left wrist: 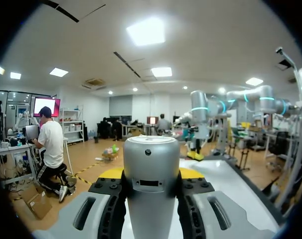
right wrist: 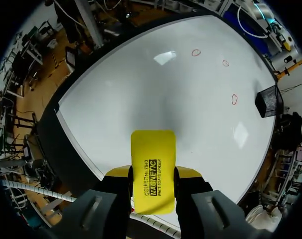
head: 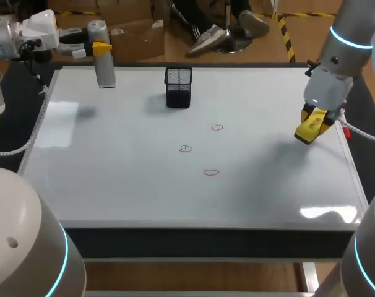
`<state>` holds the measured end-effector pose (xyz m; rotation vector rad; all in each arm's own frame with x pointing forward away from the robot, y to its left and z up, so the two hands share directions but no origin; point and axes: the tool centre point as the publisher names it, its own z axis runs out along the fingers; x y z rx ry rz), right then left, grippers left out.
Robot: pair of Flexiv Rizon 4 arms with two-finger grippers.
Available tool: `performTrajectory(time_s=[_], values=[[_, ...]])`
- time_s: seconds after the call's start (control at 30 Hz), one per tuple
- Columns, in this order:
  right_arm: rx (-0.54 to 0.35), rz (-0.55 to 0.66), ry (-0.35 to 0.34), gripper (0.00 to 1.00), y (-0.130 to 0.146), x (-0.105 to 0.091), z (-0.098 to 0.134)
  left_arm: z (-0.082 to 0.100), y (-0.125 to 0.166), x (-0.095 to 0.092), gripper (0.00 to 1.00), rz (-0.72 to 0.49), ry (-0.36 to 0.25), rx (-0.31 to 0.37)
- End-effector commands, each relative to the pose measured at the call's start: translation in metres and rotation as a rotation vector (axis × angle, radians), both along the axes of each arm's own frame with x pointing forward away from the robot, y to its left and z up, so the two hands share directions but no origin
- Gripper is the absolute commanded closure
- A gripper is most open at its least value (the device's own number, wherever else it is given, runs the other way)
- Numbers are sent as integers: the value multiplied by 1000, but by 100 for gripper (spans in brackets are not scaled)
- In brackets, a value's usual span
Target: Pick up the inspection probe, press it on each red-marked spot on the whiteboard one by one, put down the probe, pick up the eraser, and wipe off all the red marks.
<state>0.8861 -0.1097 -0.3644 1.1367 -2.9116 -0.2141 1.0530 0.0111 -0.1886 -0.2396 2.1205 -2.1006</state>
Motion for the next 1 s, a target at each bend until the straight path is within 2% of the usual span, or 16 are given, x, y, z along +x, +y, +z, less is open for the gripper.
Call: performTrajectory(time_s=[0.03, 0.33, 0.57, 0.8, 0.87, 1.0], values=[[-4, 1, -1, 100, 0, 0, 0, 3, -3, -19, 100, -16, -15, -2], [-4, 1, -1, 100, 0, 0, 0, 4, -23, -72, 100, -31, -10, -10], [-4, 1, -1, 100, 0, 0, 0, 1, -63, -113, 100, -72, -10, 13], [-4, 1, -1, 100, 0, 0, 0, -3, -95, -141, 100, -80, 4, -10], [-4, 1, -1, 100, 0, 0, 0, -5, -104, -147, 100, -79, -1, 2], [-4, 1, -1, 100, 0, 0, 0, -9, -119, -160, 100, -92, 10, -26]])
